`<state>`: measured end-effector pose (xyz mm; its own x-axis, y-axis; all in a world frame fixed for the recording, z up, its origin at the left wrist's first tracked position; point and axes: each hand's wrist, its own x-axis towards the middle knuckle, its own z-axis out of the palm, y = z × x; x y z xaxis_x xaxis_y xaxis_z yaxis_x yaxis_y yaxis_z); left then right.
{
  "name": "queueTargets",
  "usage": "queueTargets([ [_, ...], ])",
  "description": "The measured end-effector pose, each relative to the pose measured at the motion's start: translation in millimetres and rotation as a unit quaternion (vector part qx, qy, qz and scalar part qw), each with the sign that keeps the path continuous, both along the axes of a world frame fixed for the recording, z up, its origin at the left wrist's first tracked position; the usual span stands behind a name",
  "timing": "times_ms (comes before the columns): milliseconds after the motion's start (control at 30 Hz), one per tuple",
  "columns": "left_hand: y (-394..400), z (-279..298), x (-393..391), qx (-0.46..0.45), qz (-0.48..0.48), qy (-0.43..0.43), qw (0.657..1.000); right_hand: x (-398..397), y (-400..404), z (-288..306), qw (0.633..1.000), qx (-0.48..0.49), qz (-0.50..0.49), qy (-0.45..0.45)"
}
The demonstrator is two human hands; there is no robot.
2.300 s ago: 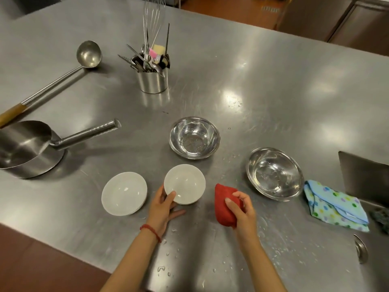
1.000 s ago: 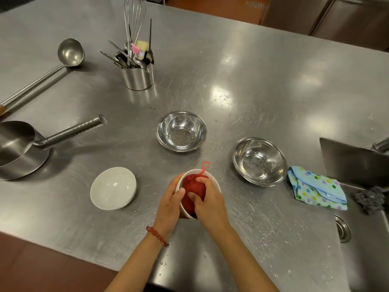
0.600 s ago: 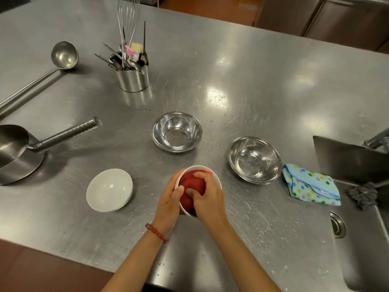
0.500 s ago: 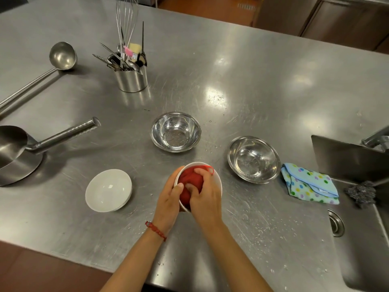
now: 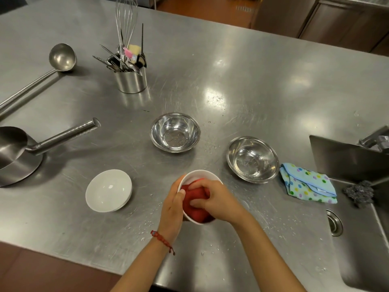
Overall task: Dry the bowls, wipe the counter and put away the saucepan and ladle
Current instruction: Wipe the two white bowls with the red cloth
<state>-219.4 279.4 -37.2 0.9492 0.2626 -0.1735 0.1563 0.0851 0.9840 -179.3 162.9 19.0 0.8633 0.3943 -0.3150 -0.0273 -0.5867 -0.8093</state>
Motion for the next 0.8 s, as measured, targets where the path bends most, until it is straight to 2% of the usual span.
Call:
queueTargets([
  [67, 2, -1, 1, 0.004, -0.01, -0.006, 1.0, -7, 6, -7, 0.995, 0.071, -0.065, -0.006],
  [133, 4, 0, 1, 0.007, -0.027, -0.008, 1.0, -16, 14, -12, 0.985, 0.06, -0.154, -0.055],
  [200, 5, 0, -1, 0.011, -0.034, -0.014, 0.999, -22, 21, -14, 0.976, -0.009, -0.18, -0.126],
  [267, 3, 4, -4, 0.015, -0.028, -0.024, 0.999, -25, 24, -13, 0.964, -0.093, -0.166, -0.186],
  [367, -1, 10, -5, 0.021, -0.024, -0.038, 0.999, -25, 24, -9, 0.945, -0.24, -0.129, -0.18],
  [433, -3, 9, -6, 0.018, -0.02, -0.035, 0.999, -25, 21, -7, 0.943, -0.29, -0.083, -0.139],
  [500, -5, 5, -8, 0.016, -0.009, -0.024, 1.0, -21, 12, -3, 0.963, -0.252, -0.051, -0.075],
  [567, -5, -1, -13, 0.019, -0.001, -0.012, 1.0, -16, 2, -2, 0.987, -0.158, -0.017, -0.001],
  [633, -6, -5, -16, 0.033, 0.002, -0.009, 0.999, -13, -2, -6, 0.997, -0.068, 0.0, 0.029],
  [733, -5, -4, -13, 0.04, 0.011, -0.009, 0.999, -18, 6, -16, 0.996, 0.046, -0.08, 0.018],
  [800, -3, -1, -12, 0.042, 0.013, -0.008, 0.999, -24, 15, -18, 0.987, 0.052, -0.152, -0.022],
])
